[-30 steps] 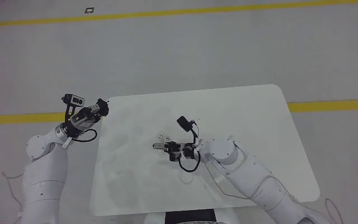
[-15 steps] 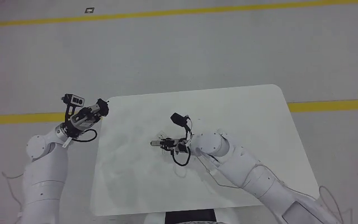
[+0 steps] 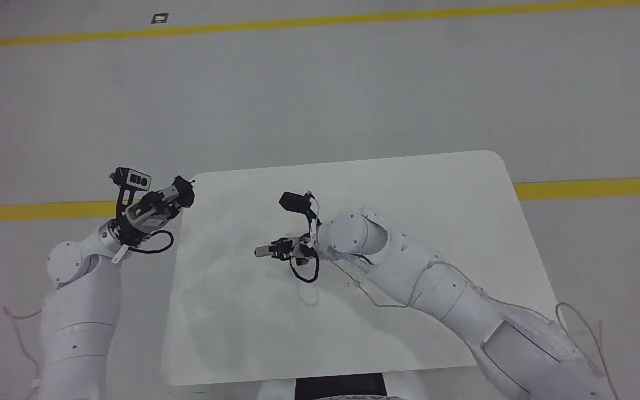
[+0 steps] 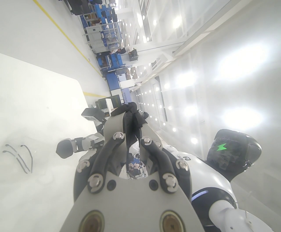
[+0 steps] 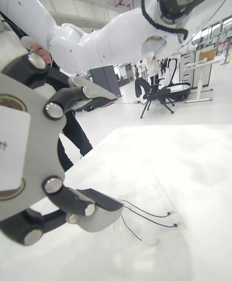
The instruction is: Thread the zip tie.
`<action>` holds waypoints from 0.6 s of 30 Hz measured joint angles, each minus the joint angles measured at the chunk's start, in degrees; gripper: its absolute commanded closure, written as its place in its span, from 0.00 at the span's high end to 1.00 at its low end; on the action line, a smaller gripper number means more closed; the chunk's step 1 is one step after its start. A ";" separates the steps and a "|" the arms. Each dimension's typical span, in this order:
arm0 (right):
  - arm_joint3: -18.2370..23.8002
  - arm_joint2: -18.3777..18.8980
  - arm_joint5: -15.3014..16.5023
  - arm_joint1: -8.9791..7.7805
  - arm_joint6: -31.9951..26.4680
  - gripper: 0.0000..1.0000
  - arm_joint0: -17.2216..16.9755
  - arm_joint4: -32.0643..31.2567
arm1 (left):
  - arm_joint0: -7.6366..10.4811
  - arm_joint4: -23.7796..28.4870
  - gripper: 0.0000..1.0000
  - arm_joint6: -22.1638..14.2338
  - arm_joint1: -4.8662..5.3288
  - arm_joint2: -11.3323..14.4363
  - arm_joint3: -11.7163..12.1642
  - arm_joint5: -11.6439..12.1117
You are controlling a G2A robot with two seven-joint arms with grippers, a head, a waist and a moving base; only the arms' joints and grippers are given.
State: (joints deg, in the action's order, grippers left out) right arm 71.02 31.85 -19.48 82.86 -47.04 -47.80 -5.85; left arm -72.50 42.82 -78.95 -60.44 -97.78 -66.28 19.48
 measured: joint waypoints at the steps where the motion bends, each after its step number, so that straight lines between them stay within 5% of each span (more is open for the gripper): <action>1: -1.35 -0.76 0.00 0.67 -0.07 1.00 0.95 -0.31 | 0.00 0.00 0.00 0.00 0.00 0.00 0.00 0.00; 10: -13.52 -5.19 0.00 7.01 -2.43 1.00 6.27 -0.32 | 0.00 0.00 0.00 0.00 0.00 0.00 0.00 0.00; 18: -13.60 -5.21 0.01 7.05 -2.46 1.00 6.28 -0.34 | 0.00 0.00 0.00 0.00 0.00 0.00 0.00 0.00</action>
State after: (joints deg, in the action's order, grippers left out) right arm 57.42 26.65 -19.47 89.92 -49.50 -41.52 -6.19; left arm -72.50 42.82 -78.95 -60.44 -97.78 -66.28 19.48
